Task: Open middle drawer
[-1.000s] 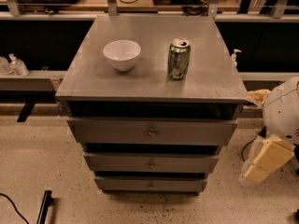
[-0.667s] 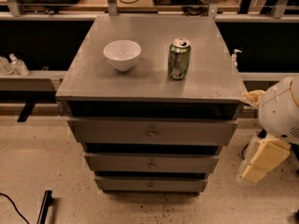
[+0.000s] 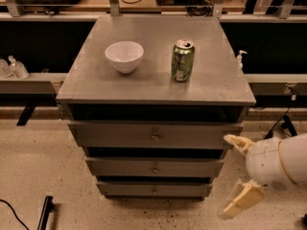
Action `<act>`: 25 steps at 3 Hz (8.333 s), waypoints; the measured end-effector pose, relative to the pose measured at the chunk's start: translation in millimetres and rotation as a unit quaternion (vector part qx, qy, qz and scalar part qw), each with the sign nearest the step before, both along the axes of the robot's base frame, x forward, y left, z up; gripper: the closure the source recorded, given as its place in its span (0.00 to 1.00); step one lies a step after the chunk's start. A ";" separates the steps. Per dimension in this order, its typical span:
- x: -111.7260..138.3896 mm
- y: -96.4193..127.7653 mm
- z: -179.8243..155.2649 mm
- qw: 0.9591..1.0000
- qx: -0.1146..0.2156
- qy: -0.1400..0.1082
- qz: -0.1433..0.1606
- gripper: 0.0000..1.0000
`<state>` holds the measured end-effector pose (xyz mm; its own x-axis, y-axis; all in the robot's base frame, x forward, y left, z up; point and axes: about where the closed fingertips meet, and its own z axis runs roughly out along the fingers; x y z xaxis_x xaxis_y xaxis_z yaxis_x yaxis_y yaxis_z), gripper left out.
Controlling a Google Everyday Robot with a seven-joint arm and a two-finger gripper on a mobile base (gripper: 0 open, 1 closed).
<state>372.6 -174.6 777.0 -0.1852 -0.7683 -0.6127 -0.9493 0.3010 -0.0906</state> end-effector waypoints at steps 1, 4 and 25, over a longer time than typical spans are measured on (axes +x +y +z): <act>0.0 30.6 -36.5 0.992 0.122 -0.030 -0.008 0.00; 11.9 64.4 -79.9 0.986 0.163 -0.032 0.012 0.00; 179.2 13.6 -351.7 0.995 -0.089 -0.042 0.035 0.37</act>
Offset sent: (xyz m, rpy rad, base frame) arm 0.0001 0.0269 -0.0346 0.2118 -0.0515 -0.0154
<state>551.8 -161.0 425.3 -0.0810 -0.8755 -0.4764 -0.9545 0.2058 -0.2160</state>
